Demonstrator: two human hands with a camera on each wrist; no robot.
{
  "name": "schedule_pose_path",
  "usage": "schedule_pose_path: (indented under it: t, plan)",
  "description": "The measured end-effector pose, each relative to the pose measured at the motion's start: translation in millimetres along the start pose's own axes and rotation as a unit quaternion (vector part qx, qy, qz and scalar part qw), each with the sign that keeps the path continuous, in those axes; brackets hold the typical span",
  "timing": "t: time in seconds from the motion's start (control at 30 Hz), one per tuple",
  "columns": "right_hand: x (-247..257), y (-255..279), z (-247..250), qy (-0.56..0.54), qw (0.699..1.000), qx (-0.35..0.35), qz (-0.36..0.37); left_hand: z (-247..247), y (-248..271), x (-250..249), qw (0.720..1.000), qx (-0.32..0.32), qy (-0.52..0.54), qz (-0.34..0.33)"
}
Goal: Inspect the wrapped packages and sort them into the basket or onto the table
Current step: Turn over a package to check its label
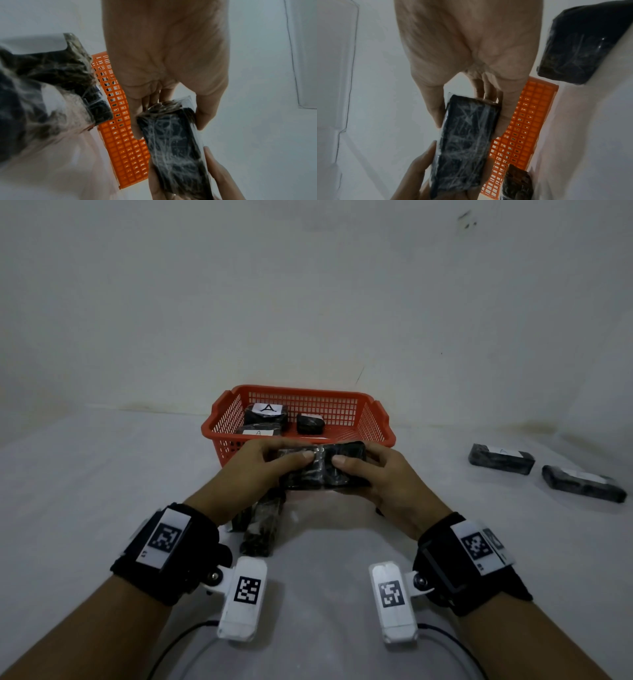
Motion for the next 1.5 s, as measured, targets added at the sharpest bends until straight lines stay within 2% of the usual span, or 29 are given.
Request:
schedule_pose_path:
  t: [0.1, 0.23, 0.33, 0.5, 0.67, 0.87, 1.0, 1.27, 1.4, 1.5]
  plan:
    - [-0.6, 0.2, -2.1, 0.003, 1.0, -0.001, -0.001, -0.2, 1.2, -2.4, 1.0, -0.01, -0.018, -0.016]
    - [-0.1, 0.2, -0.3, 0.019, 0.999, -0.017, 0.033, -2.1, 2.2, -2.7, 1.0, 0.019, -0.013, -0.018]
    - [-1.4, 0.9, 0.5, 0.004, 1.0, 0.002, 0.03, -1.5, 2.1, -3.0, 1.0, -0.005, -0.012, -0.024]
    - [-0.3, 2.2, 4.9, 0.013, 0.999, -0.007, 0.051, 1.2, 0.4, 0.6, 1.0, 0.015, 0.025, -0.001]
    - [-1.3, -0.2, 3.8, 0.009, 0.998, -0.019, 0.054, 1.3, -0.7, -0.2, 0.999, -0.018, 0.012, -0.026]
    - [8.5, 5.7, -1.5, -0.058, 0.998, -0.028, 0.013, 2.6, -1.4, 3.2, 0.999, -0.032, 0.027, -0.028]
    - [10.2, 6.2, 0.8, -0.107, 0.992, -0.061, 0.008, 3.1, -2.9, 4.5, 0.999, -0.029, 0.017, -0.026]
    - [12.7, 5.8, 1.4, -0.086, 0.993, -0.063, 0.046, 4.3, -5.3, 9.3, 0.997, -0.042, -0.055, -0.031]
    - [9.8, 5.6, -0.1, -0.096, 0.993, -0.062, 0.018, 3.4, -5.5, 7.0, 0.996, -0.052, -0.053, -0.044]
    - [6.9, 8.4, -2.2, -0.104, 0.994, -0.028, -0.02, 0.5, -5.1, 6.4, 0.998, -0.033, -0.025, -0.045]
Point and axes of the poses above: each hand's wrist, its own y-axis away from the middle knuckle, its own z-axis out of the back of the hand, x = y × z, the point moved 1 cm from there along -y, towards the middle knuckle, and after that the axes turned 3 degrees about z, right-handed, at the moved point
